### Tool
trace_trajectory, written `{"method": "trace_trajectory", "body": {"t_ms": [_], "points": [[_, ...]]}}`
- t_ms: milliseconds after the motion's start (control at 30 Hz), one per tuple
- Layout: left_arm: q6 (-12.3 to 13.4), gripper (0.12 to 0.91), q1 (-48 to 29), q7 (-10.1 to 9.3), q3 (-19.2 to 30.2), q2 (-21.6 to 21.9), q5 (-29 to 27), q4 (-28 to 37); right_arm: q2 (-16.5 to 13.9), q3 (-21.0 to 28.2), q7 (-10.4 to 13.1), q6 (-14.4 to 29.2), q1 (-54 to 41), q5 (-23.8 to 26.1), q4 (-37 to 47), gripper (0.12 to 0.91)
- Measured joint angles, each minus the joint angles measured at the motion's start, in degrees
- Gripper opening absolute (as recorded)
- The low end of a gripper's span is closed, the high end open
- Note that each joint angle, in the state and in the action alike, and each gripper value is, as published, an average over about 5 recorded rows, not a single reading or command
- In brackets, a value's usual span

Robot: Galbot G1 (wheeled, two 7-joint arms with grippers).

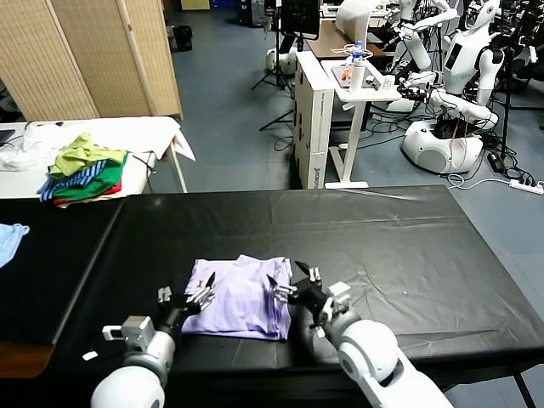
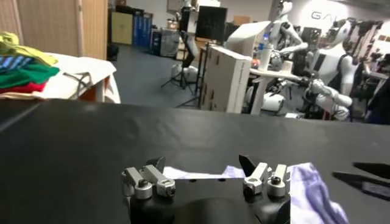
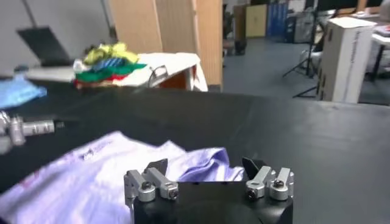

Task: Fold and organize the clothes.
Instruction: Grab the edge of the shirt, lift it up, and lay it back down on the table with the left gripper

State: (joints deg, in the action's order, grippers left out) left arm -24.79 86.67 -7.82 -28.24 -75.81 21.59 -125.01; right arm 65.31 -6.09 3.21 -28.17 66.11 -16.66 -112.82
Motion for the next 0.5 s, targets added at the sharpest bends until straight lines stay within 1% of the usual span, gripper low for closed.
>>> {"method": "trace_trajectory", "body": {"t_ms": [233, 367, 500], "points": [[0.9, 0.907, -0.5, 0.37, -1.7, 0.2, 0.4, 1.6, -1.4, -5.4, 0.1, 1.8, 4.1, -3.6, -4.4, 0.907], [2.1, 0.907, -0.6, 1.64, -2.7, -0.4, 1.3, 3.0, -2.3, -9.1, -0.1, 2.6, 7.7, -4.9, -7.6, 0.907], [3.3, 0.907, -0.6, 2.85, -3.7, -1.5, 3.6, 5.0, -2.3, -12.6, -0.6, 3.5, 11.6, -6.3, -10.7, 0.907]]}}
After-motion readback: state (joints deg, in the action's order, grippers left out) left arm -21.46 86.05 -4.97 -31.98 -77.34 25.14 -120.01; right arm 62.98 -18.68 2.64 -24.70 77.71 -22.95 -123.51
